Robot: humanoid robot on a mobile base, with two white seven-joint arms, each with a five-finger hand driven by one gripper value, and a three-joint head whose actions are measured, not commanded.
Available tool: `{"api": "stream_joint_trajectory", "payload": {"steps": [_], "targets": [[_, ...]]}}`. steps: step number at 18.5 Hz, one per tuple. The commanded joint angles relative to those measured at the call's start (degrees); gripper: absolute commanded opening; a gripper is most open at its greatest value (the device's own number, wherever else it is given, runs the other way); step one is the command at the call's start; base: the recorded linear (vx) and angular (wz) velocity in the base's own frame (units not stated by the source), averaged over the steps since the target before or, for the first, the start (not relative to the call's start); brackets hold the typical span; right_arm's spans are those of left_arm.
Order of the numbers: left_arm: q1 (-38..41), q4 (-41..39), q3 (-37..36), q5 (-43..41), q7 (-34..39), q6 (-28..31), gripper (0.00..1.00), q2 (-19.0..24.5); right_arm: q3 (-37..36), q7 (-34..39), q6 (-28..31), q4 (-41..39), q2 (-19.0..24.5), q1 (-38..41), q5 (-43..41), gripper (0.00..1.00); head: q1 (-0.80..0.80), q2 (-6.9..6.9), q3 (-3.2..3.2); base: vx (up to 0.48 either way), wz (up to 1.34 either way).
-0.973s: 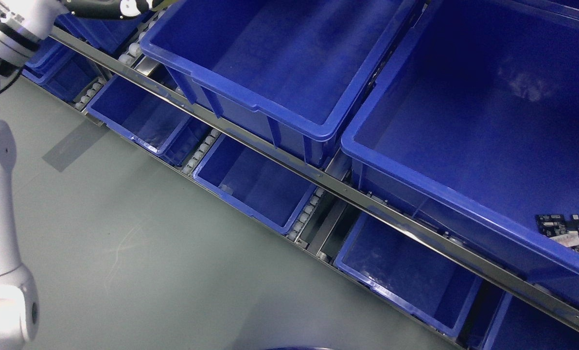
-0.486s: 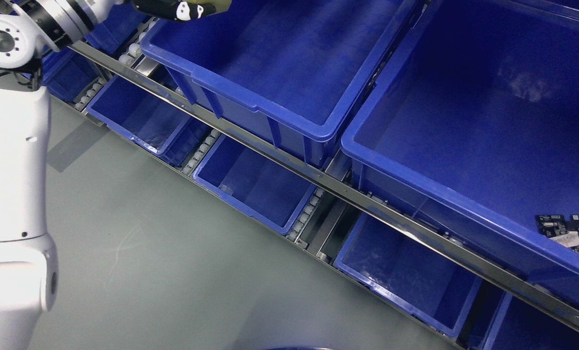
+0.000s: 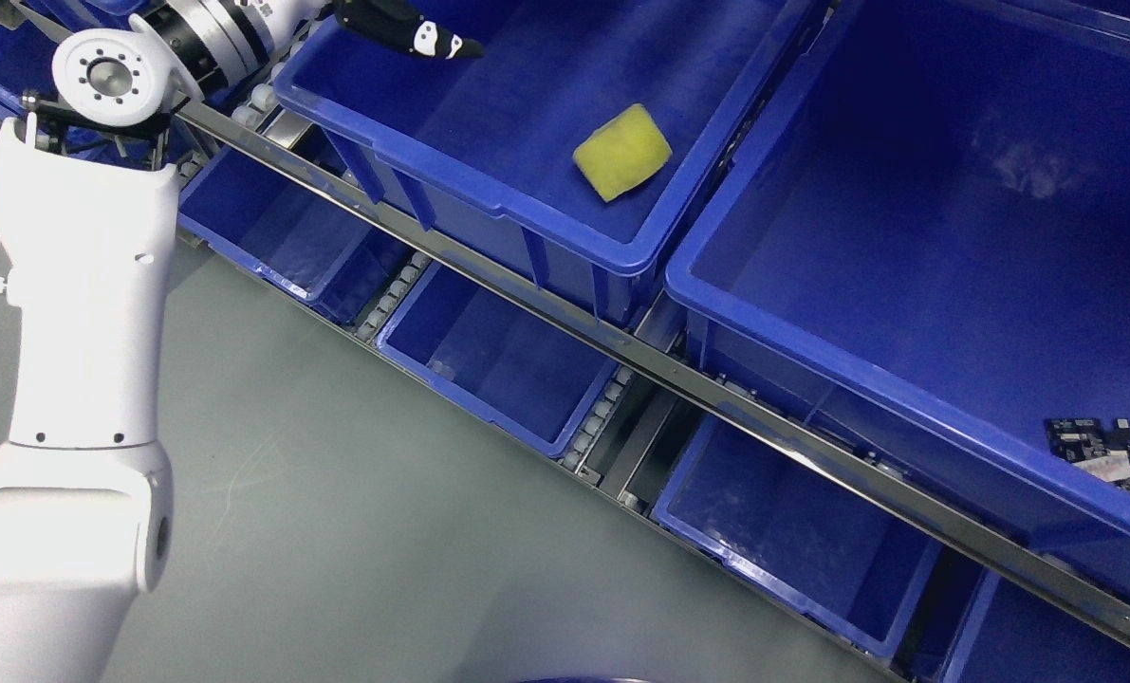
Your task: Move yellow foam block to right shelf middle
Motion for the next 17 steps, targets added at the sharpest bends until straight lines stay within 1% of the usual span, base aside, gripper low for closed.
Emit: {"api": "stream_joint_trajectory", "payload": {"steps": [1, 3, 4, 5, 6, 9, 11, 13, 17], "targets": [[-1.22, 2.52, 13.51, 3.17, 8.05, 3.56, 1.0, -9.01, -0.7, -0.05, -0.03, -1.0, -1.0, 1.31, 0.18, 1.0, 0.0, 0.0, 0.0, 0.0, 0.0], [-0.79, 2.43, 13.51, 15.52, 18.49, 4.53, 1.0, -9.01, -0.7, -0.05, -0.03, -1.0, -1.0, 1.32, 0.18, 1.0, 0.0, 0.0, 0.0, -0.001, -0.02], [-0.44, 1.82, 13.34, 19.42, 23.59, 5.58, 1.0, -9.01, -0.7, -0.05, -0.03, -1.0, -1.0, 1.31, 0.18, 1.0, 0.0, 0.0, 0.0, 0.0, 0.0], [0.35, -0.28, 12.73, 21.46, 29.04, 6.98, 1.0, -9.01, -0.7, -0.05, -0.03, -1.0, -1.0, 1.4, 0.18, 1.0, 0.0, 0.0, 0.0, 0.0, 0.0], [2.01, -1.78, 11.5, 22.52, 32.05, 7.6, 1.0, -9.01, -0.7, -0.05, -0.03, -1.0, -1.0, 1.32, 0.18, 1.0, 0.0, 0.0, 0.0, 0.0, 0.0], [10.08, -9.76, 5.27, 24.2, 32.7, 7.96, 1.0, -9.01, -0.7, -0.05, -0.03, -1.0, -1.0, 1.4, 0.18, 1.0, 0.0, 0.0, 0.0, 0.0, 0.0], [15.37, -15.22, 1.49, 28.92, 32.61, 10.15, 1.0, -9.01, -0.7, -0.05, -0.03, -1.0, -1.0, 1.31, 0.18, 1.0, 0.0, 0.0, 0.0, 0.0, 0.0], [16.79, -17.6, 0.42, 32.54, 32.52, 11.82, 1.0, -9.01, -0.7, -0.05, -0.03, -1.0, -1.0, 1.31, 0.18, 1.0, 0.0, 0.0, 0.0, 0.0, 0.0], [16.79, -18.31, 0.24, 33.08, 32.17, 12.01, 1.0, -9.01, -0.7, -0.05, -0.03, -1.0, -1.0, 1.4, 0.18, 1.0, 0.0, 0.0, 0.0, 0.0, 0.0]]}}
